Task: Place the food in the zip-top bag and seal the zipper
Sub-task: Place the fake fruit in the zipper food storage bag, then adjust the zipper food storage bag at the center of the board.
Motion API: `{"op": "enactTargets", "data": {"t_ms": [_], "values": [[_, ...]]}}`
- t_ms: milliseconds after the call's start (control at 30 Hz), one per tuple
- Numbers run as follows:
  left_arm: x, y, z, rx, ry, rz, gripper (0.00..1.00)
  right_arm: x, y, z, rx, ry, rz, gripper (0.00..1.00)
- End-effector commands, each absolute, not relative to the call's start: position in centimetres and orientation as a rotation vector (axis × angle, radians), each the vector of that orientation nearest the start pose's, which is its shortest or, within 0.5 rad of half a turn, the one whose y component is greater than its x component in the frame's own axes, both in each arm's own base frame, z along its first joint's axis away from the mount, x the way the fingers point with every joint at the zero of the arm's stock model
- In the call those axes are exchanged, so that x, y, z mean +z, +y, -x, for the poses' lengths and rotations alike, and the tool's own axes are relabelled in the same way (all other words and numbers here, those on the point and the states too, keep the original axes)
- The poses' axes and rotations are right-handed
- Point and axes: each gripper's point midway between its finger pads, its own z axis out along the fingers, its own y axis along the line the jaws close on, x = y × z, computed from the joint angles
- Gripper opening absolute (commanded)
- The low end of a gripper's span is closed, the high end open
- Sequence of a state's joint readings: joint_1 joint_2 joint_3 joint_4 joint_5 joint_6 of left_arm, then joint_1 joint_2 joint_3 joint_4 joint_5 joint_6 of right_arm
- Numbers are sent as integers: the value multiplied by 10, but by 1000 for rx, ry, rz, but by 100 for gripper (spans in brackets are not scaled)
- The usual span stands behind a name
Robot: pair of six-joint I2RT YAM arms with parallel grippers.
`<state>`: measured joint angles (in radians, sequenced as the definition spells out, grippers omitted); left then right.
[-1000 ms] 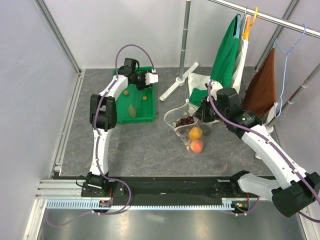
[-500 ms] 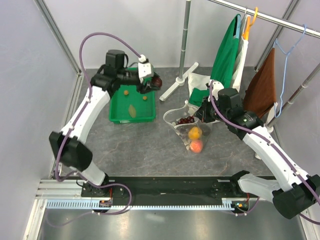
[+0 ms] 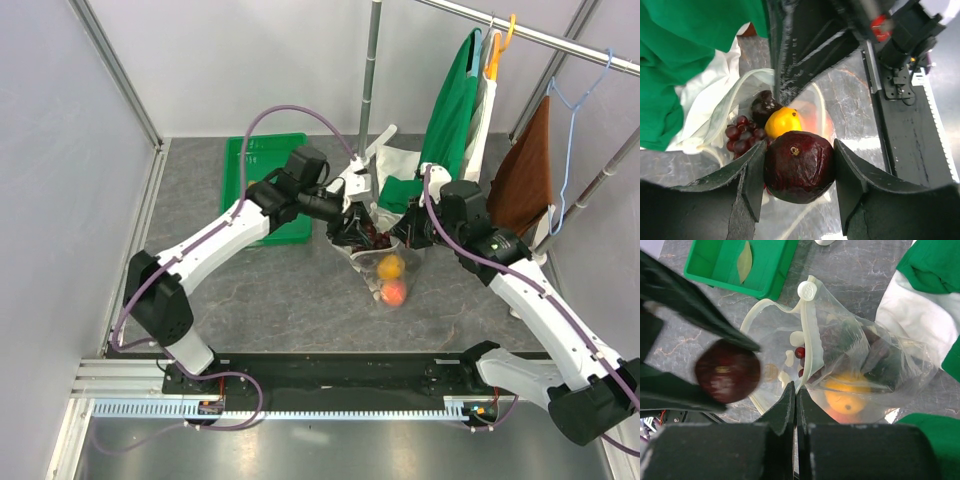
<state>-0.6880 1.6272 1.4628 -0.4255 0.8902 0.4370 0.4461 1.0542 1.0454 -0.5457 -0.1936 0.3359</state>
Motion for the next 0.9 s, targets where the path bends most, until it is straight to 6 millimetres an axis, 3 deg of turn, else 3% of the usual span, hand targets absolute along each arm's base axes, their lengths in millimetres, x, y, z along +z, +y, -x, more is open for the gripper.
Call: {"op": "enactTargets", "data": {"t_ms": [0, 100, 200, 267, 300, 333, 367, 400, 467, 567, 600, 667, 700, 733, 867], "values": [[248, -391, -267, -1063, 1464, -1492, 41, 256, 183, -271, 687, 2095, 260, 0], [235, -399, -279, -1035, 1496, -1486, 43, 255, 183, -270, 687, 2099, 260, 0], [224, -402, -289, -1003, 1544, -1464, 54, 254, 183, -269, 686, 2101, 257, 0], [221, -399, -288, -1009, 1580, -1442, 72, 252, 182, -269, 684, 2104, 255, 0], [233, -396, -285, -1013, 1556, -1428, 79, 251, 182, -269, 685, 2107, 256, 0], [232, -392, -276, -1051, 1548, -1435, 92, 250, 181, -268, 684, 2107, 255, 0], [240, -388, -270, -1078, 1537, -1416, 95, 249, 181, -267, 683, 2109, 255, 0], [260, -382, -269, -1082, 1481, -1387, 96, 249, 181, -266, 684, 2110, 256, 0], [266, -373, -265, -1118, 1508, -1343, 97, 248, 181, -266, 683, 2109, 255, 0], [272, -348, -290, -1077, 1654, -1155, 93, 249, 180, -264, 682, 2103, 259, 0], [265, -333, -306, -1015, 1748, -1065, 92, 249, 179, -264, 683, 2100, 258, 0], [250, -318, -309, -989, 1883, -984, 92, 249, 180, -262, 687, 2097, 263, 0], [233, -308, -308, -940, 1978, -947, 94, 252, 180, -262, 691, 2086, 264, 0], [225, -304, -305, -947, 2042, -890, 100, 251, 180, -261, 696, 2084, 268, 0], [189, -297, -301, -922, 2228, -750, 100, 250, 184, -259, 724, 2078, 277, 0]]}}
